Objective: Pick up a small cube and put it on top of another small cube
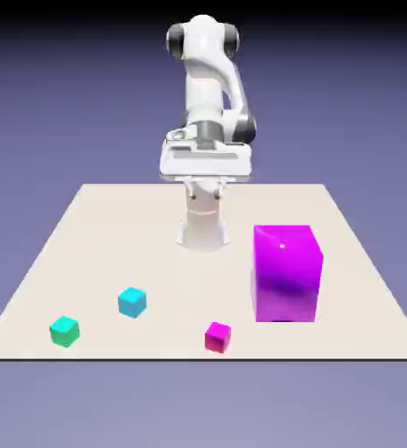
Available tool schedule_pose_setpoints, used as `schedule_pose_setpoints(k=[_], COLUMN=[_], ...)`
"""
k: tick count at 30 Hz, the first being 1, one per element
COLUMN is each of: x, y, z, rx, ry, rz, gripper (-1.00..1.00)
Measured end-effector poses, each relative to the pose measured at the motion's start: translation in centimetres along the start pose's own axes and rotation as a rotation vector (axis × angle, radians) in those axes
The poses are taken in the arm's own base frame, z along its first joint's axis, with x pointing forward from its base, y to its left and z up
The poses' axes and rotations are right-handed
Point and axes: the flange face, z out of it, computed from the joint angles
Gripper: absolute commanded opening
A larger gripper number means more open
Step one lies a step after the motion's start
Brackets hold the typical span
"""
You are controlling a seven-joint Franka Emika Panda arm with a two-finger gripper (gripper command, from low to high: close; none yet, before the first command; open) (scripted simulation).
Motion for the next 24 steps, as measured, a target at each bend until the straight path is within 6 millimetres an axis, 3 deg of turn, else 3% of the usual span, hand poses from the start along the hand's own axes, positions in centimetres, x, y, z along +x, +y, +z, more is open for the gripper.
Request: schedule_pose_setpoints(k=[6,14,24], x=[-2.5,-7.4,-12.9], y=[0.3,2.0,5.8], z=[6.4,14.3,21.7], rx=[-0.064,-0.211,-0.404], ry=[-0.112,-0.182,-0.116], rz=[0.152,0.295,0.376], gripper=[0.0,0.0,0.0])
